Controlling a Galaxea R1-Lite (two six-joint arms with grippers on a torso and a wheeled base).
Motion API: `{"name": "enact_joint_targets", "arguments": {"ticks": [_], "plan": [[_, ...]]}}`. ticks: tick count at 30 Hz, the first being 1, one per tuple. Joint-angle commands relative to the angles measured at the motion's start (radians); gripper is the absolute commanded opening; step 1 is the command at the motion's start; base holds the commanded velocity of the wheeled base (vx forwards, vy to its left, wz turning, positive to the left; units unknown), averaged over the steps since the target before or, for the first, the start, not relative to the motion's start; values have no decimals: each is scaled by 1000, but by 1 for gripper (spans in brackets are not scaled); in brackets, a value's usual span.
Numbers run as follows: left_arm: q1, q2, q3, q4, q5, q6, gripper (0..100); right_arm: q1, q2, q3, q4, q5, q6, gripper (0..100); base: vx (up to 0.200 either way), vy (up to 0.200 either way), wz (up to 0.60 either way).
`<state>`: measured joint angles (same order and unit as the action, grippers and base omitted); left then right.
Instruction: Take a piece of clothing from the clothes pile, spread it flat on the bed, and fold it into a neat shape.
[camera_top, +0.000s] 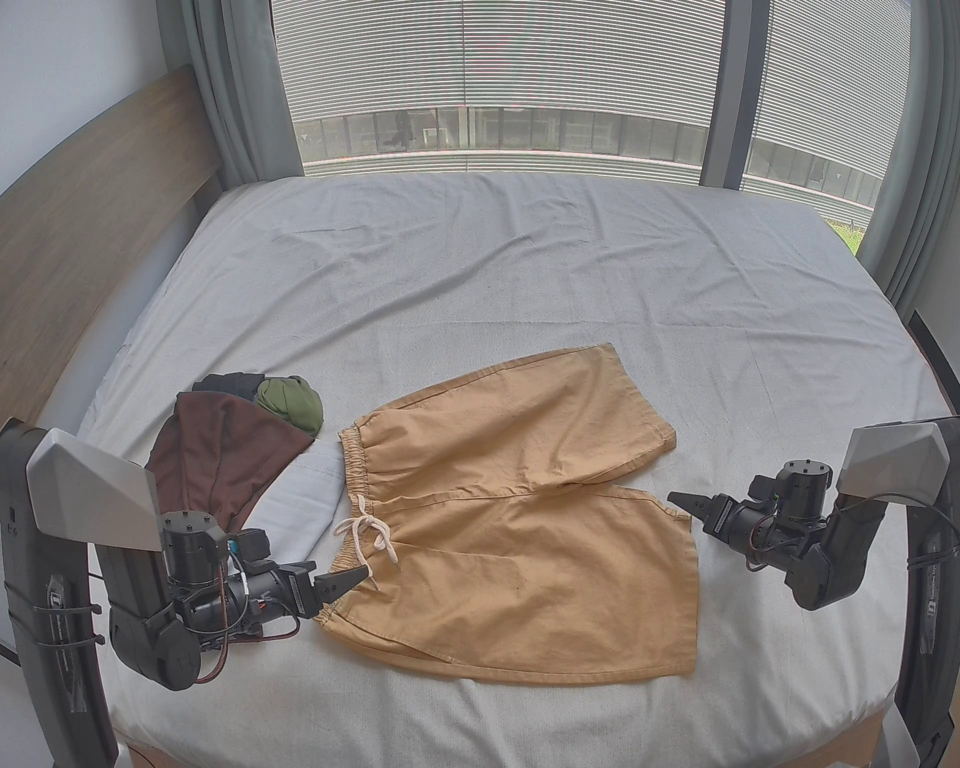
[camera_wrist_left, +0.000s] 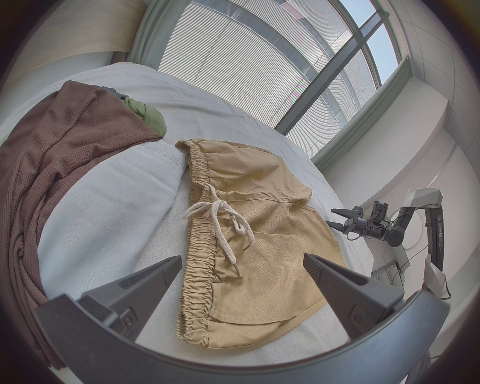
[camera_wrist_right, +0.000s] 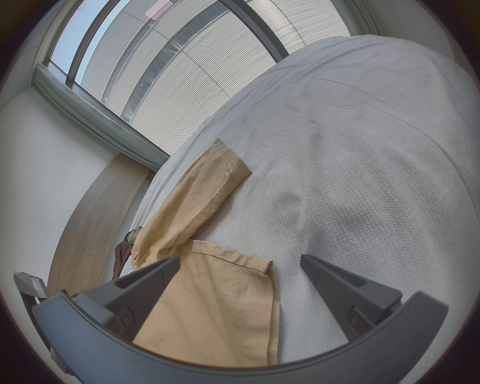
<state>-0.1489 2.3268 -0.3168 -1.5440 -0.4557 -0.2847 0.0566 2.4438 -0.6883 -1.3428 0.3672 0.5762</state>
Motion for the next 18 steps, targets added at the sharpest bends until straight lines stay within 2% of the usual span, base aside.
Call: {"name": "enact_joint_targets", "arguments": {"ticks": [1,14,15,18], "plan": [[-1,9,-1,-1,0,-1,100,2,12,-2,-3,2,1,100,0,0,0],[-6,9,2,-1,-1,-1,100,25,46,-10,-12,4,1,100,0,0,0],[-6,9,2,-1,-1,-1,100,25,47,-10,-12,4,1,0,0,0,0],[-8,11,2,-1,-1,-1,100,23,57,-14,-13,4,1,0,0,0,0]]}}
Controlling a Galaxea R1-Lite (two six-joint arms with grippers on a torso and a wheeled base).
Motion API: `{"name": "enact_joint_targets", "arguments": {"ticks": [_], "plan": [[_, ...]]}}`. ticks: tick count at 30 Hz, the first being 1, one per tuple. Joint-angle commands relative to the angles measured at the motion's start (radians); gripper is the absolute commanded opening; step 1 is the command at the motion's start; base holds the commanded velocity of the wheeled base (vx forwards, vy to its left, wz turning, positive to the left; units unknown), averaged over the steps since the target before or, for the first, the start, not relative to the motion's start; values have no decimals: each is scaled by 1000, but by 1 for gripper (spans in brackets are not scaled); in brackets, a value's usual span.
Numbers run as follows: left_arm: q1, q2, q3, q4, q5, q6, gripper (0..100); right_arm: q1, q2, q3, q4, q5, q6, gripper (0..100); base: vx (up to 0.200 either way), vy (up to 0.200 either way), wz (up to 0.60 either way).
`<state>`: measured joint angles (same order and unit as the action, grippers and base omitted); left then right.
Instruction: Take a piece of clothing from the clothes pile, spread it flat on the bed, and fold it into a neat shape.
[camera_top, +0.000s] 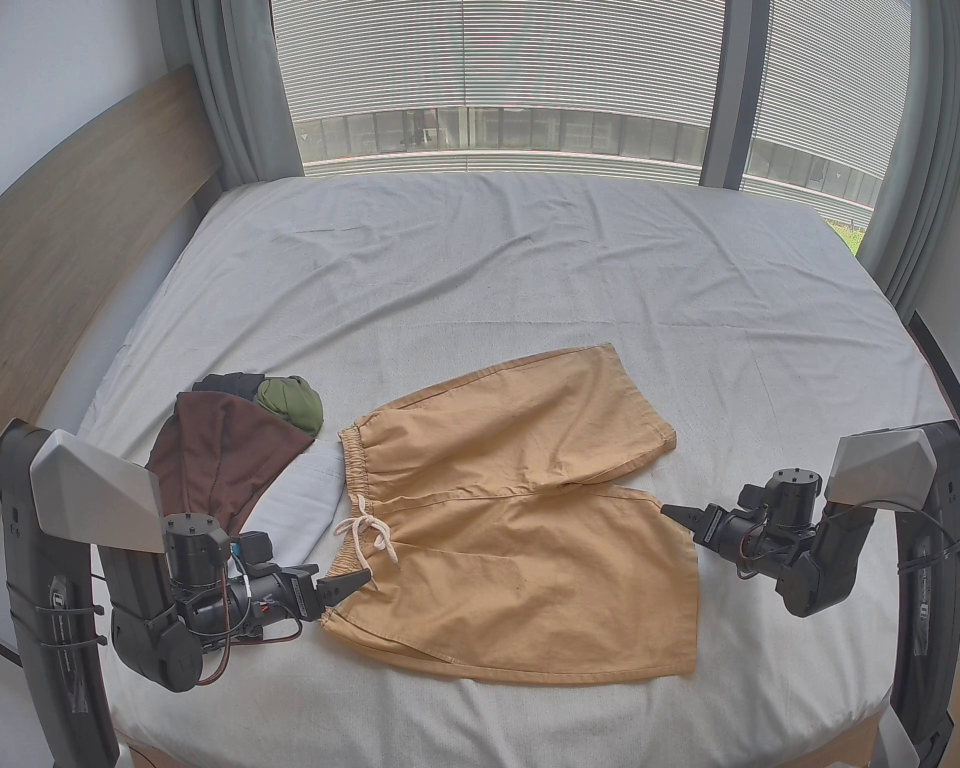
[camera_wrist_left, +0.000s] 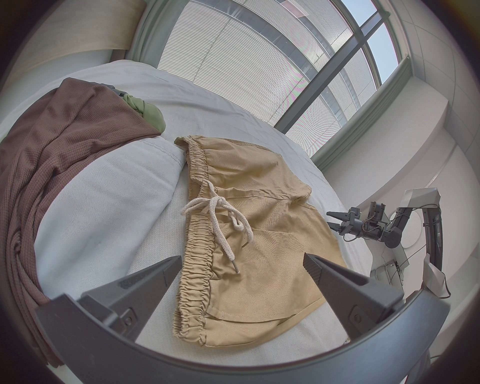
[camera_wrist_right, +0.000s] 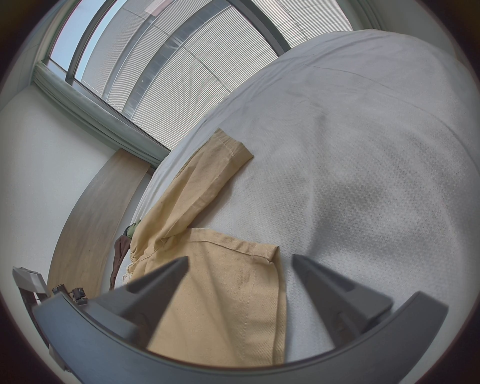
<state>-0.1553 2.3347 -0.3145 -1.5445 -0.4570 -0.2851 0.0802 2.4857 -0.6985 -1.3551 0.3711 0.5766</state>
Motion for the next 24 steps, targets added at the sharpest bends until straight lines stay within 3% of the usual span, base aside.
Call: {"name": "enact_joint_targets", "arguments": {"ticks": [1,24], "plan": [[-1,3,0,0,0,0,100,-2,15,-12,1,0,0,0,0,0,0],[-1,15,-2,0,0,0,100,-68,-18,-32,-35,-1,0,0,0,0,0]]}}
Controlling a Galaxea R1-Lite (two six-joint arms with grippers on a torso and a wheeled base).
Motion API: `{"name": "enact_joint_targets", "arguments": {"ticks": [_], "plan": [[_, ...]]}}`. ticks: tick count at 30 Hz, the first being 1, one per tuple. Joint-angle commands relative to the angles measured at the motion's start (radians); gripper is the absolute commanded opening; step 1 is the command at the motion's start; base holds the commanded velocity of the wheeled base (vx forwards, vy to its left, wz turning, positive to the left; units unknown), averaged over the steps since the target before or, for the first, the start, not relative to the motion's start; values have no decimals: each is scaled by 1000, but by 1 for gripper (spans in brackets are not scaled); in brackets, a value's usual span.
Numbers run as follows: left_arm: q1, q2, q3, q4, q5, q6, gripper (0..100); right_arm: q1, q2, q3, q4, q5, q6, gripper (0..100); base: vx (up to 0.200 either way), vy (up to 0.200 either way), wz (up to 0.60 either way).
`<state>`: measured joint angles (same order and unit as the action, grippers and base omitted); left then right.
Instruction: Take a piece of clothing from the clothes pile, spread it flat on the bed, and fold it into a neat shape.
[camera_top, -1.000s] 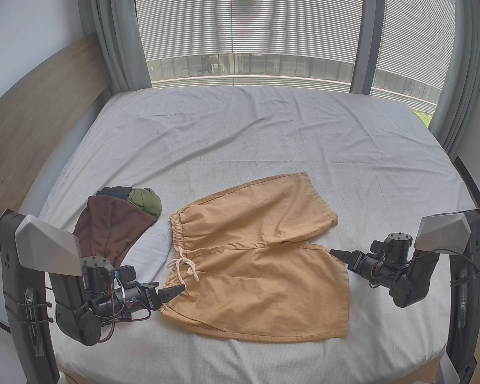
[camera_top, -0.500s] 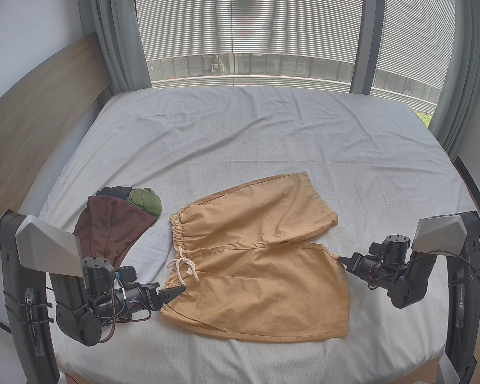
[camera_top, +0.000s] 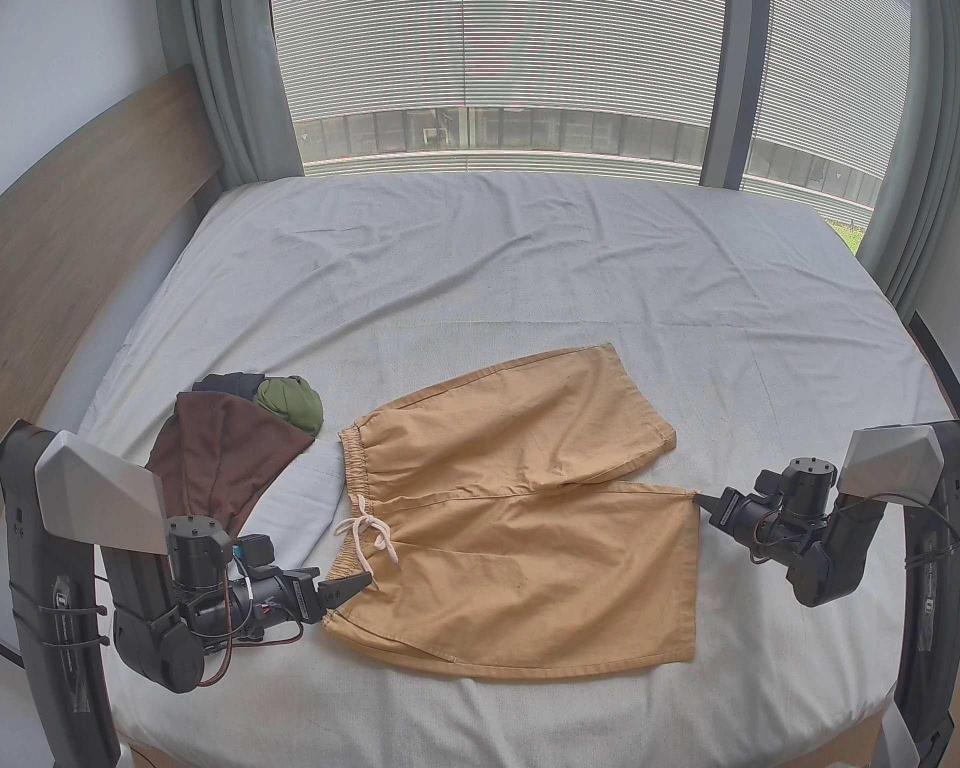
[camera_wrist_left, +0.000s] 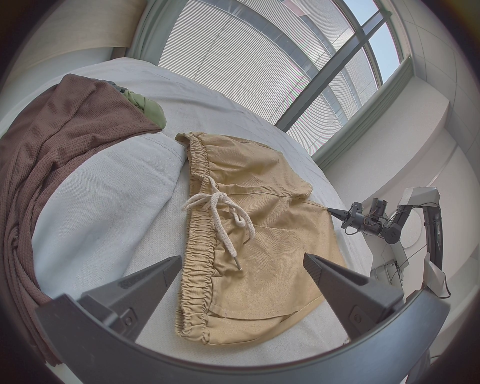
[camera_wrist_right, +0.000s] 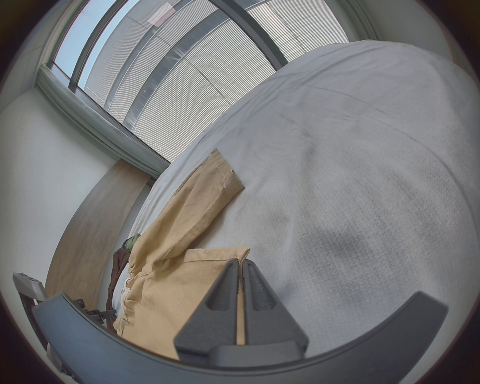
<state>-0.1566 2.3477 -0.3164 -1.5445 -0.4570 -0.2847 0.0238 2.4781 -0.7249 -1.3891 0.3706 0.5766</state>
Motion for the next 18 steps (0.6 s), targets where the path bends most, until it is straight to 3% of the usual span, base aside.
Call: {"name": "enact_joint_targets", "arguments": {"ticks": [1,13,14,18], "plan": [[0,2,0,0,0,-1,100,-12,-8,-7,-1,-1,0,0,0,0,0],[8,-2,0,0,3,1,100,-5,-7,-11,-8,-4,0,0,0,0,0],[9,-4,3,0,3,1,100,-5,-8,-7,-19,-4,0,100,0,0,0],[12,-8,14,-2,4,2,100,-1,-50,32,-42,-4,-1,100,0,0,0]]}}
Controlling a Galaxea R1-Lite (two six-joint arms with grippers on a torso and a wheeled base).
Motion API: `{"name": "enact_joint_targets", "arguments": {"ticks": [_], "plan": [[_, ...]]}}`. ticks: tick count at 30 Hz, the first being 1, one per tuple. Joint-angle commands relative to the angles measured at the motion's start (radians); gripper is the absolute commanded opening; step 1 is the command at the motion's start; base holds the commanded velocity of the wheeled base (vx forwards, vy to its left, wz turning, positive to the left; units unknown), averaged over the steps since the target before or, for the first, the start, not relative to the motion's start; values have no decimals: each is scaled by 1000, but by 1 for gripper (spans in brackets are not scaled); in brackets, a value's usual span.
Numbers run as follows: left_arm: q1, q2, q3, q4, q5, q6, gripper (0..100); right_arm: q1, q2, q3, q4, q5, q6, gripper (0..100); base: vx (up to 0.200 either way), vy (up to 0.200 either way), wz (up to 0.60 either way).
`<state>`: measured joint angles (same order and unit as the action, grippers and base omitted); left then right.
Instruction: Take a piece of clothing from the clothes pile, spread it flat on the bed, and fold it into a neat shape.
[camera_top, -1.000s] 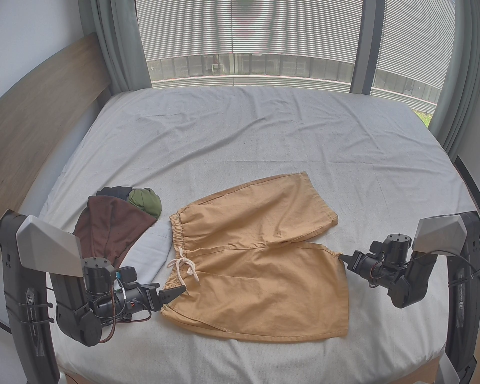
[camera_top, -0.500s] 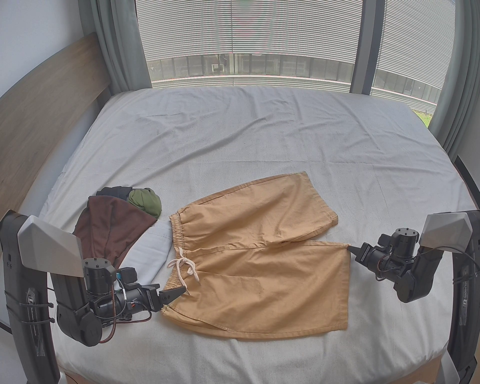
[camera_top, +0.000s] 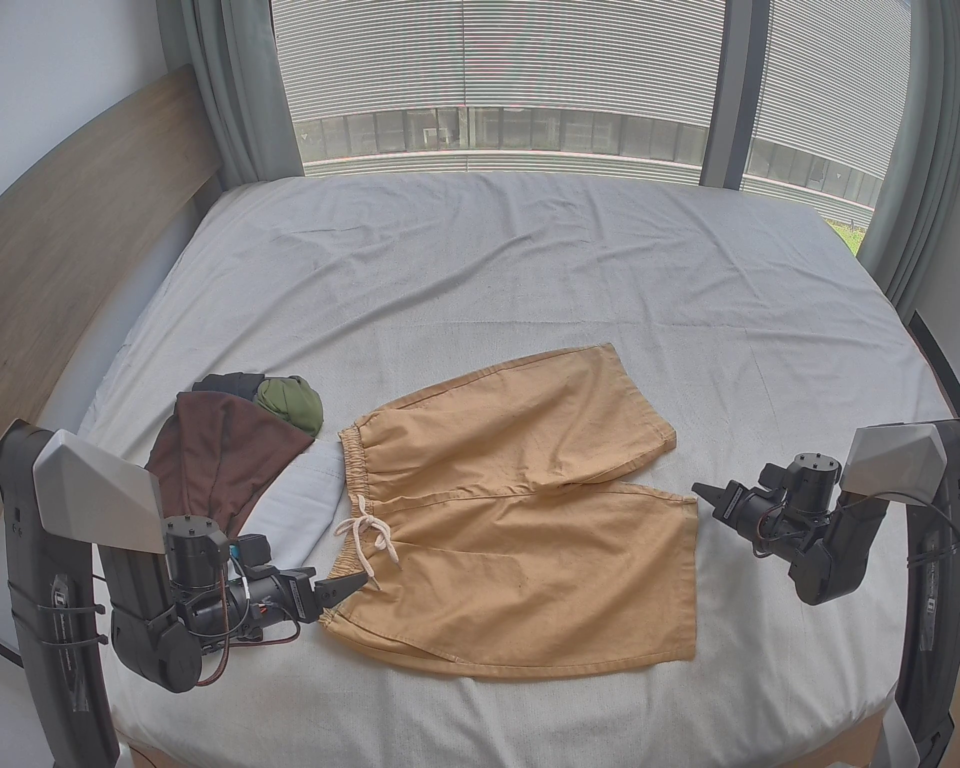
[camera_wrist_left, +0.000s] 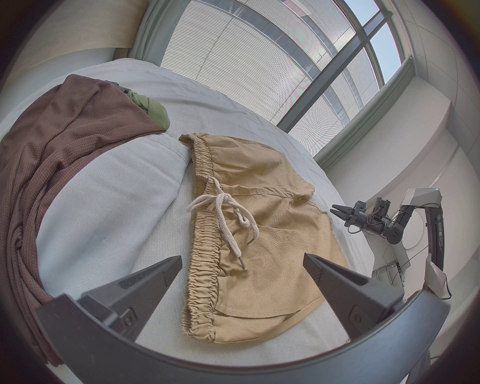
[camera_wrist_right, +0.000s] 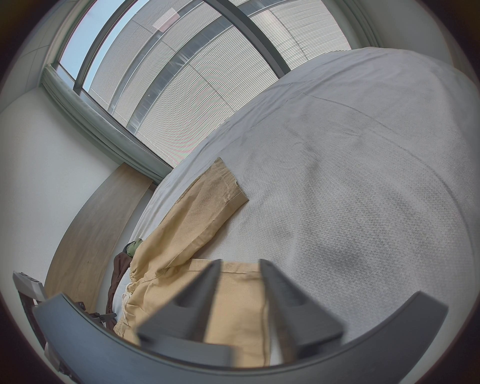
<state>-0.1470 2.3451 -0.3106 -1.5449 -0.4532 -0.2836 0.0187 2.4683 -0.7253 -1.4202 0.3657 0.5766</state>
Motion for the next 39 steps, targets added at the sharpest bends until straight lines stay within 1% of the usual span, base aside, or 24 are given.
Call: {"name": "enact_joint_targets", "arguments": {"ticks": [1,8,10,11,12,14,15,19,30,34,39], "plan": [[4,-6,8,0,2,1,100,6,-49,40,-11,1,-1,100,0,0,0],[38,-6,22,0,2,6,100,43,-135,98,-13,1,-7,100,0,0,0],[58,-7,42,0,-2,-6,100,69,-158,127,-13,1,-11,100,0,0,0],[58,-7,44,0,-2,-6,100,70,-158,129,-13,1,-11,100,0,0,0],[61,-7,64,0,-2,-3,100,92,-170,145,-13,1,-17,100,0,0,0],[61,-9,65,0,-2,-2,100,93,-172,147,-13,-1,-20,100,0,0,0],[66,-15,74,0,-2,-5,100,106,-173,164,-14,-1,-43,100,0,0,0],[78,-15,102,0,1,-5,100,125,-172,179,-14,-1,-77,100,0,0,0],[89,13,127,2,4,1,100,133,-170,188,-16,-1,-80,100,0,0,0],[83,36,128,2,1,-5,100,133,-170,188,-16,-1,-80,100,0,0,0],[49,62,127,2,-5,-11,100,132,-170,187,-16,-1,-80,100,0,0,0]]}}
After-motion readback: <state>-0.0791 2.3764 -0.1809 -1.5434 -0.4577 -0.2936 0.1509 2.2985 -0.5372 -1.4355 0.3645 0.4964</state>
